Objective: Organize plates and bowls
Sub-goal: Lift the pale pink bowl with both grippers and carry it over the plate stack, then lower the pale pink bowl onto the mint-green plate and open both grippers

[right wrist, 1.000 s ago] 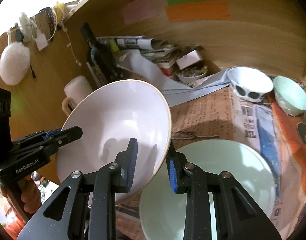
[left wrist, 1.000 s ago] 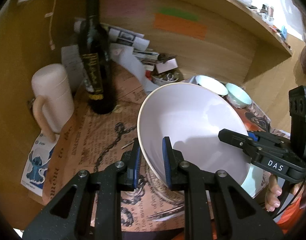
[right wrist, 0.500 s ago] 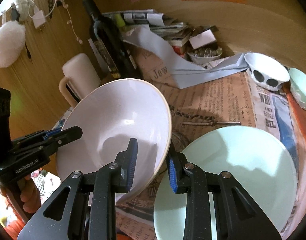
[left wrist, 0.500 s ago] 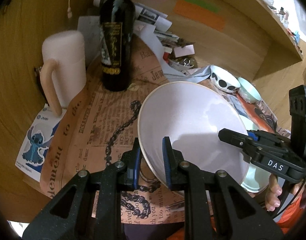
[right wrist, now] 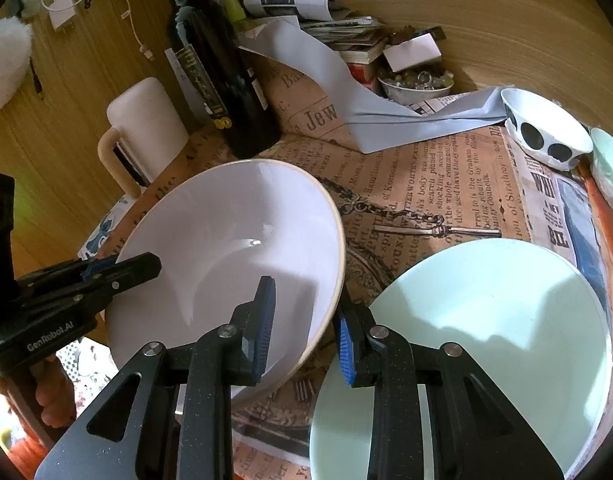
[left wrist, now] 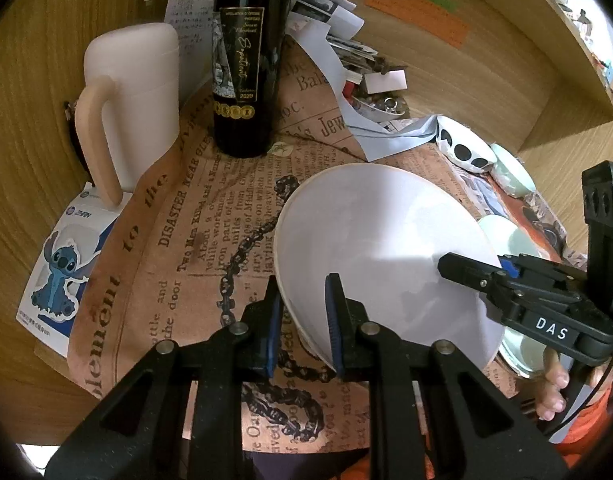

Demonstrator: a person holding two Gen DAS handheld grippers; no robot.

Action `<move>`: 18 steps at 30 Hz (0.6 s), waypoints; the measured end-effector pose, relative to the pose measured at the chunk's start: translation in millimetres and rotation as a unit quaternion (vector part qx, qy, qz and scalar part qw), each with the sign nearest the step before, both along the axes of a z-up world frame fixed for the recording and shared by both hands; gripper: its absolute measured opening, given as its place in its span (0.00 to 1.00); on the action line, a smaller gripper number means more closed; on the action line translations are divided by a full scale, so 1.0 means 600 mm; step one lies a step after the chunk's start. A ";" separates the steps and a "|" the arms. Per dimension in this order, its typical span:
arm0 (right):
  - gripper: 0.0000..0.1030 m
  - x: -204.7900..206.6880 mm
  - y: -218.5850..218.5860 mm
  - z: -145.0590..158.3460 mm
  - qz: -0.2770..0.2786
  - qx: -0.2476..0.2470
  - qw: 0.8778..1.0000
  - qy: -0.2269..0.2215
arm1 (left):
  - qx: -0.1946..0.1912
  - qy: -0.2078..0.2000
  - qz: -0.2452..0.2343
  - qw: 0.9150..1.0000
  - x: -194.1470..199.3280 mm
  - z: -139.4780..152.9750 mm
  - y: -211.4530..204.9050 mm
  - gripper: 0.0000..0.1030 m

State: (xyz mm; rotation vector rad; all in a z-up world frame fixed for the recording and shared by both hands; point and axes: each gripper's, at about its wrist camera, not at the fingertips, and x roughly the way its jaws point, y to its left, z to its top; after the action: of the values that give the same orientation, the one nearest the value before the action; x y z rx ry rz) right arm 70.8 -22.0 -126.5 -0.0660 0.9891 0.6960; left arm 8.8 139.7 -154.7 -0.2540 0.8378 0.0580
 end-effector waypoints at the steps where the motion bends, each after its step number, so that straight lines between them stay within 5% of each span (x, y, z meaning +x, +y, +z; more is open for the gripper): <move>1: 0.25 0.000 0.000 0.000 0.000 -0.001 1.000 -0.001 | 0.001 0.000 -0.001 1.000 0.001 -0.001 -0.001 0.19; 13: 0.28 0.007 -0.013 0.003 0.005 0.016 1.000 0.011 | -0.002 0.006 -0.002 1.000 0.007 0.001 0.001 0.20; 16: 0.30 0.005 -0.036 0.028 -0.008 0.036 0.999 -0.012 | 0.019 -0.015 0.007 1.000 -0.001 0.024 -0.001 0.25; 18: 0.36 0.000 -0.056 0.056 -0.020 0.043 0.998 -0.044 | 0.028 -0.036 0.010 0.999 -0.008 0.046 -0.005 0.37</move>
State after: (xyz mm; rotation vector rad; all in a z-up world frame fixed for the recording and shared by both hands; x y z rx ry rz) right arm 70.8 -55.8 -93.0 -0.0010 0.8734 0.6918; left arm 3.8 136.6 -127.0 -0.2109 0.7600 0.0903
